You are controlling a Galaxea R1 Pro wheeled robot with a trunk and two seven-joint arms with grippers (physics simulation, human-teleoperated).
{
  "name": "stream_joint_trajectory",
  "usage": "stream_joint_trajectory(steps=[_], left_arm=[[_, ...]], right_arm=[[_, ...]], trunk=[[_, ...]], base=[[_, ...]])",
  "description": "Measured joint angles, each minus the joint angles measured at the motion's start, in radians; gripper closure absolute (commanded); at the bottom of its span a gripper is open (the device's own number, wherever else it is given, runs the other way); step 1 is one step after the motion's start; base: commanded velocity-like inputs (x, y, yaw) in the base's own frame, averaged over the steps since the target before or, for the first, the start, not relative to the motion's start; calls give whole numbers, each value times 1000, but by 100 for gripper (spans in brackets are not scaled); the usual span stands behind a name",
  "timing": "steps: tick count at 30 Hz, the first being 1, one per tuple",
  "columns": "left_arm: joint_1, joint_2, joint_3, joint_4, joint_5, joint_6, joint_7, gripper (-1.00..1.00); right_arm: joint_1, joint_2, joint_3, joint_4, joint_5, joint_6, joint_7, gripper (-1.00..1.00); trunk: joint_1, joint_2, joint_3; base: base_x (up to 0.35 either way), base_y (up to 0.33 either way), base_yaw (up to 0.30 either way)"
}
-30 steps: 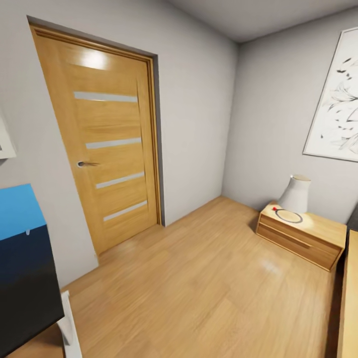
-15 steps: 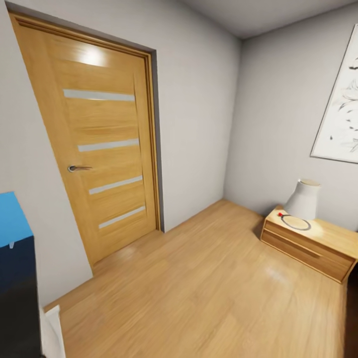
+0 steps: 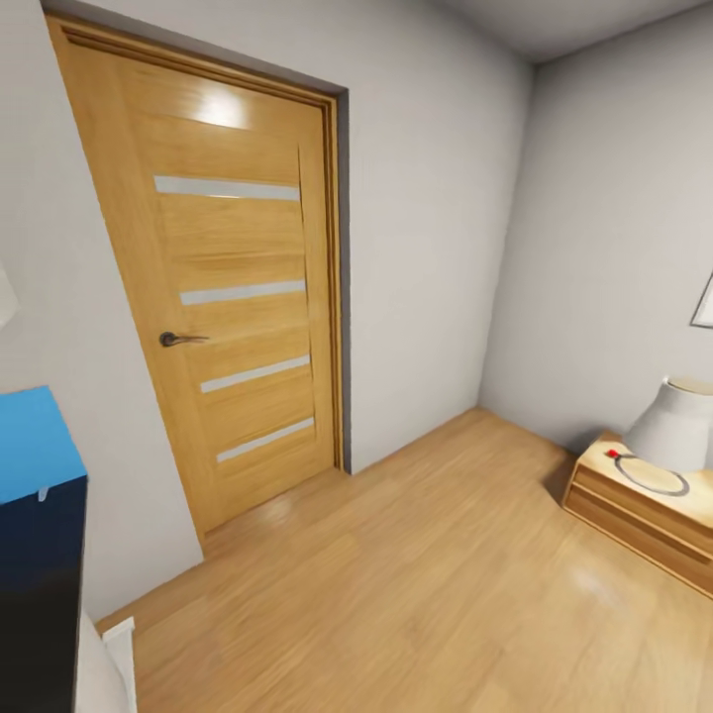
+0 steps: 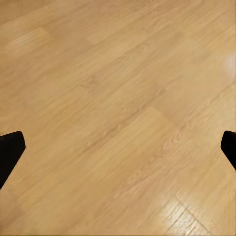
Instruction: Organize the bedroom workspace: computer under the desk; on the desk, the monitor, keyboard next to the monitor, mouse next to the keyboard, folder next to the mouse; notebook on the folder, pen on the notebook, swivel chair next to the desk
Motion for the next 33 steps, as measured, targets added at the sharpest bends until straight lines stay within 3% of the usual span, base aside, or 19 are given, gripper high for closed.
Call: stream_joint_trajectory(steps=[16, 21, 33], left_arm=[[0, 0, 0, 6, 0, 1, 0, -100], [0, 1, 0, 7, 0, 1, 0, -100], [0, 1, 0, 8, -1, -1, 0, -100]], right_arm=[[0, 0, 1, 0, 1, -8, 0, -100], [0, 0, 1, 2, 1, -43, 0, -100], [0, 1, 2, 13, 1, -82, 0, -100]], trunk=[[0, 0, 0], [0, 0, 0], [1, 0, 0]], base=[[308, -154, 277], [253, -237, 285], [65, -282, 287]])
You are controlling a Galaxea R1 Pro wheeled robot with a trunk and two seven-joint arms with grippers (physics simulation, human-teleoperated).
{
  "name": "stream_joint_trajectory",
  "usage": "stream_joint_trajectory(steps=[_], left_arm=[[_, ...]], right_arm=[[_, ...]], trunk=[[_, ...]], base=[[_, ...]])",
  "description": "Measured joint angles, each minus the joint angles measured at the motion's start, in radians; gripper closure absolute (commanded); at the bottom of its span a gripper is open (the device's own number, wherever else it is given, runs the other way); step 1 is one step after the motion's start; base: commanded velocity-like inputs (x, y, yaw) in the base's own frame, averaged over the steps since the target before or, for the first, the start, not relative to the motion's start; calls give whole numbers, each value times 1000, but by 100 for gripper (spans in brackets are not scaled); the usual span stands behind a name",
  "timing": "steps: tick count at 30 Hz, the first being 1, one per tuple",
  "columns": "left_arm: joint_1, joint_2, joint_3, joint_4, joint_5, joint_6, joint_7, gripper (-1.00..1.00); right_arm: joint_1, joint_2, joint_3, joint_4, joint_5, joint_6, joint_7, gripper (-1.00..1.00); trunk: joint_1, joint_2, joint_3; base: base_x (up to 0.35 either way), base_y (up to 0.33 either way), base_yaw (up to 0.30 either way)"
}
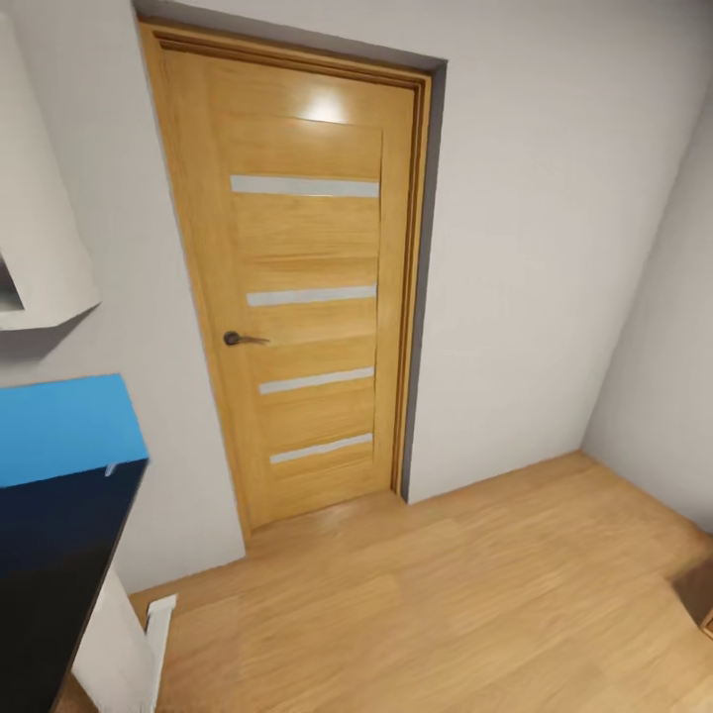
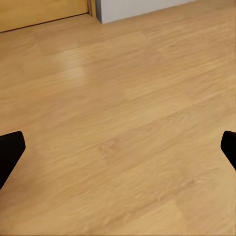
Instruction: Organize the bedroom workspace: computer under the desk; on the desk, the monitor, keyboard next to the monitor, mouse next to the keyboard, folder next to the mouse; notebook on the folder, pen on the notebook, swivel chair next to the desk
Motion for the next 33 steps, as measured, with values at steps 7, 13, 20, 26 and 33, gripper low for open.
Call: stream_joint_trajectory(steps=[7, 13, 20, 26, 33], left_arm=[[0, -1, 0, -1, -2, -7, 0, -100], [0, -1, 0, -1, -2, -8, 0, -100], [0, -1, 0, 0, -2, -8, 0, -100], [0, -1, 0, 0, -1, -8, 0, -100], [0, -1, 0, 0, -1, -7, 0, -100]], right_arm=[[0, 0, -1, 2, -2, -2, 0, -100], [0, 1, -1, 3, -3, -2, 0, -100], [0, 1, 0, 3, 0, -2, 0, -100], [0, 1, 1, 3, 0, -2, 0, -100], [-1, 1, 0, 3, 0, -2, 0, -100]], trunk=[[0, 0, 0], [0, 0, 0], [0, 0, 0], [-1, 0, 0], [0, 0, 0]], base=[[4, -62, 287], [25, -7, 288], [238, -1, 290], [308, -3, 291], [310, -81, 291]])
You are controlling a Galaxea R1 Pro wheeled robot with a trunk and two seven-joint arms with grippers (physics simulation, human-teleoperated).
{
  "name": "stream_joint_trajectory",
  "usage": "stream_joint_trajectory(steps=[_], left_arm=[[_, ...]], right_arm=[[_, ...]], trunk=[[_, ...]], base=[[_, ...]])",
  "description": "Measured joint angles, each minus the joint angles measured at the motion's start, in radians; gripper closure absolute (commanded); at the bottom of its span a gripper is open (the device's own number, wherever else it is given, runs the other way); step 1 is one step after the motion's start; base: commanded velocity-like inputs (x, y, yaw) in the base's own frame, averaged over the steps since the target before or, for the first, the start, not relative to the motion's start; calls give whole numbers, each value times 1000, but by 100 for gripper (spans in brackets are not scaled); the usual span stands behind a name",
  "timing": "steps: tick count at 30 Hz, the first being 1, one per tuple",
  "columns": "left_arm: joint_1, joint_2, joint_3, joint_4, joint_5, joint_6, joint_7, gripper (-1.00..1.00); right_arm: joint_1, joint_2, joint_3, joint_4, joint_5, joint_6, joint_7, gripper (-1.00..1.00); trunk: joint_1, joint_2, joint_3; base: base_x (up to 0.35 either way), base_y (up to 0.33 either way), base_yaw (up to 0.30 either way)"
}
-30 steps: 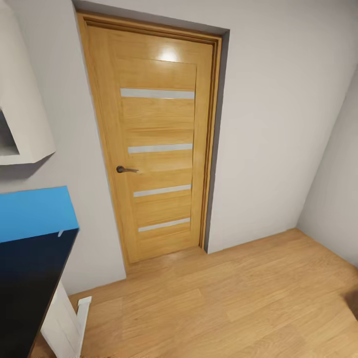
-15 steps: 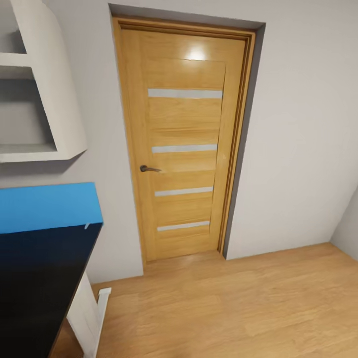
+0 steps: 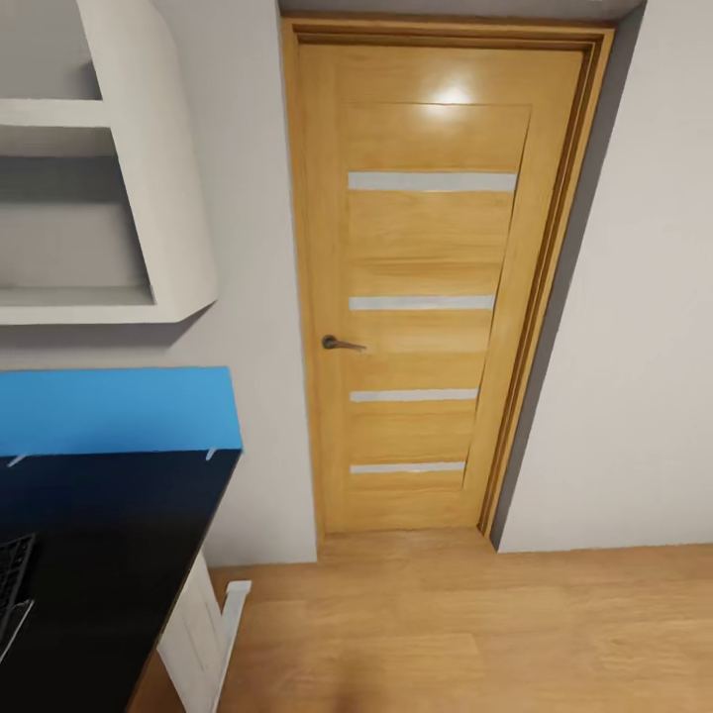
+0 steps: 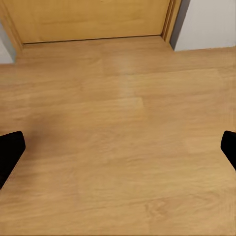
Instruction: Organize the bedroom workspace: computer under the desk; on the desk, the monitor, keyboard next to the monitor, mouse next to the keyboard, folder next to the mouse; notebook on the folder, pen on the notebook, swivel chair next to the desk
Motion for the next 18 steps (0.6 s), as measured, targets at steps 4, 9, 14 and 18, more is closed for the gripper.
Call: stream_joint_trajectory(steps=[4, 9, 14, 18], left_arm=[[0, 0, 0, 0, 0, 0, 0, -100], [0, -1, 0, 0, 0, -1, 0, -100], [0, 0, 0, 0, 0, -1, 0, -100], [0, 0, 0, 1, 0, -1, 0, -100]], right_arm=[[0, 0, 0, 0, 0, 0, 0, -100], [0, 0, 1, 0, 0, -1, 0, -100], [0, 0, 1, 0, 0, -1, 0, -100], [0, 0, 2, 0, 1, -2, 0, -100]], trunk=[[0, 0, 0], [0, 0, 0], [1, 0, 0], [1, 0, 0]], base=[[253, -154, 292], [96, -77, 292], [0, -14, 292], [-155, -104, 292]])
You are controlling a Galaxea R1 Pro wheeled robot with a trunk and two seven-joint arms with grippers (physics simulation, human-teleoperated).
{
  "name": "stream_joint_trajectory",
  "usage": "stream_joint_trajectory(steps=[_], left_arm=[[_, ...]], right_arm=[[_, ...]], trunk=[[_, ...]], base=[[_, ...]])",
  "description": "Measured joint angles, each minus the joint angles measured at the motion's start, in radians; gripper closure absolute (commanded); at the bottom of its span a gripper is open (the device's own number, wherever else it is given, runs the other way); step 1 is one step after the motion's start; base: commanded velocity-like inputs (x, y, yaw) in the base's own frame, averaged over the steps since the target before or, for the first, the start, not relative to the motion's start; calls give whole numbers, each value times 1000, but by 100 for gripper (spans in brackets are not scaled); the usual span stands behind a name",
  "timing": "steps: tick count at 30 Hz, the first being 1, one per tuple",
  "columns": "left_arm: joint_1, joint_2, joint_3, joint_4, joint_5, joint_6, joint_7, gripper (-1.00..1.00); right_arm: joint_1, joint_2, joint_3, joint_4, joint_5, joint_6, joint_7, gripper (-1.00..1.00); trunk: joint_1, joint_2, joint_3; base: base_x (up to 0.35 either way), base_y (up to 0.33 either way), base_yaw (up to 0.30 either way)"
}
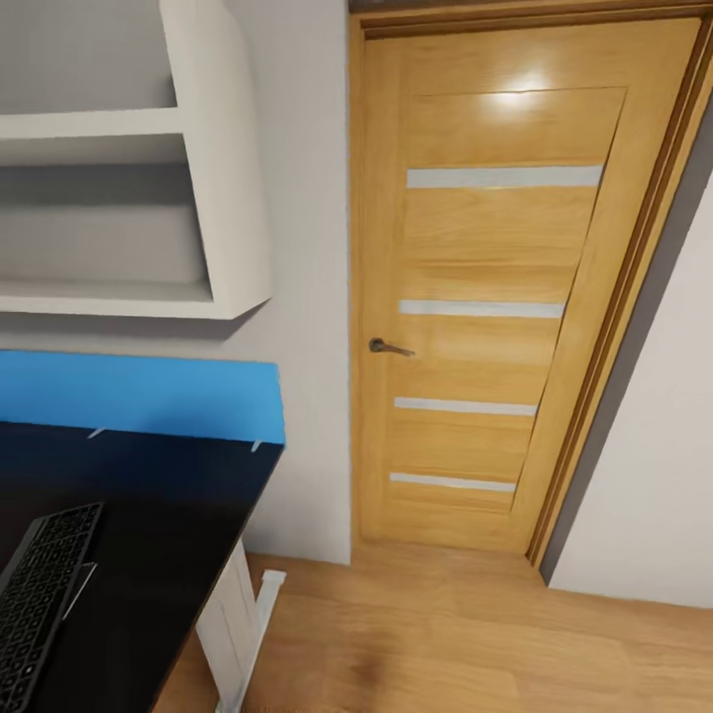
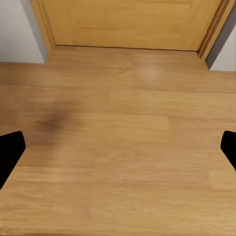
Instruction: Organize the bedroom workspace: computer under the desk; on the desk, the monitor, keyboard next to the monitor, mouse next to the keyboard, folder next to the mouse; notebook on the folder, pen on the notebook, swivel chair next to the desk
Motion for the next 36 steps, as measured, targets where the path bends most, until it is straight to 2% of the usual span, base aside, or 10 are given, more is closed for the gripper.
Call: stream_joint_trajectory(steps=[36], left_arm=[[0, 0, 0, 0, 0, 0, 0, -100]], right_arm=[[0, 0, 1, 0, 0, -26, 0, -100]], trunk=[[0, 0, 0]], base=[[-242, -211, 292]])
